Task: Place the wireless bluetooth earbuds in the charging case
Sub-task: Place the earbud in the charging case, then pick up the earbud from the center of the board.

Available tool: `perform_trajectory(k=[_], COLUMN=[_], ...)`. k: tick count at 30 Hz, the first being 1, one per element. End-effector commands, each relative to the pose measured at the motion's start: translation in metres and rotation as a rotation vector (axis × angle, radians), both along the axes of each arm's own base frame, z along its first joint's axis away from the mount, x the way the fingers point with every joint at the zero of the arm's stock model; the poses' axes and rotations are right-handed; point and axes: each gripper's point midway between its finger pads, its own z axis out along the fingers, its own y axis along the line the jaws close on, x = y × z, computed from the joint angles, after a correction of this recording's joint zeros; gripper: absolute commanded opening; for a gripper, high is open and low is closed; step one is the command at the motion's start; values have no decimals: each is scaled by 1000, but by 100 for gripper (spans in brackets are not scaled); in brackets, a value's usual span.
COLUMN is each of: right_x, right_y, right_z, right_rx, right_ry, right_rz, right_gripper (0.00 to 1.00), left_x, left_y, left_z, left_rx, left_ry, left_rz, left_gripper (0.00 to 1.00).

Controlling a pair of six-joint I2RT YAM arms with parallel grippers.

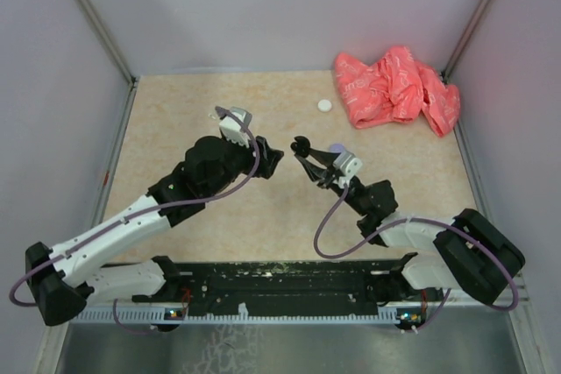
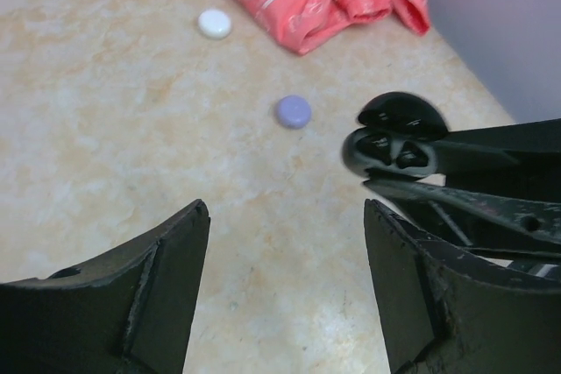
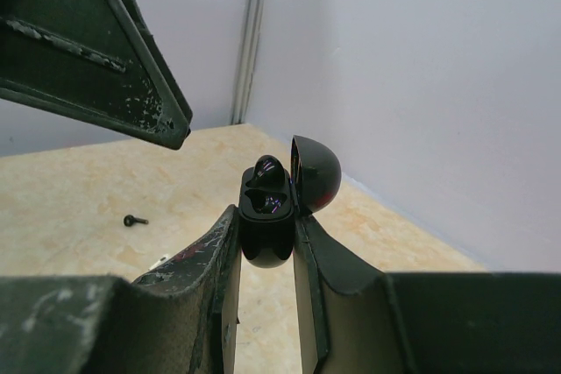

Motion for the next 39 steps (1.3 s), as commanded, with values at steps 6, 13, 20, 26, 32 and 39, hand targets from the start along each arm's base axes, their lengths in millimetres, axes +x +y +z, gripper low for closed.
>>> perform_trajectory(k=[6,13,20,26,32,39], right_x=[-11,-10,-9,-6,-4,-3], right_y=[-7,-14,-14,-16,-18,-18], right_z=[7,-12,-20,-24,-25,-26], right_rx=[62,53,39,20,9,1], right_ry=[-21,-1,18,31,30,34], right_rz=[9,-21,-27,-51,-67,-70], right_gripper=[0,0,0,0,0,0], left_x=[28,45,67,87,110,129], left_y=[78,131,187,217,219,219], left_z=[-69,-129,-171,-200,-224,-242], left_rx=[76,83,150,190,213,242], left_ry=[257,416,526,585,677,729], left_rz=[237,347,511,561,538,517], left_gripper=[78,78,77,74,73,74])
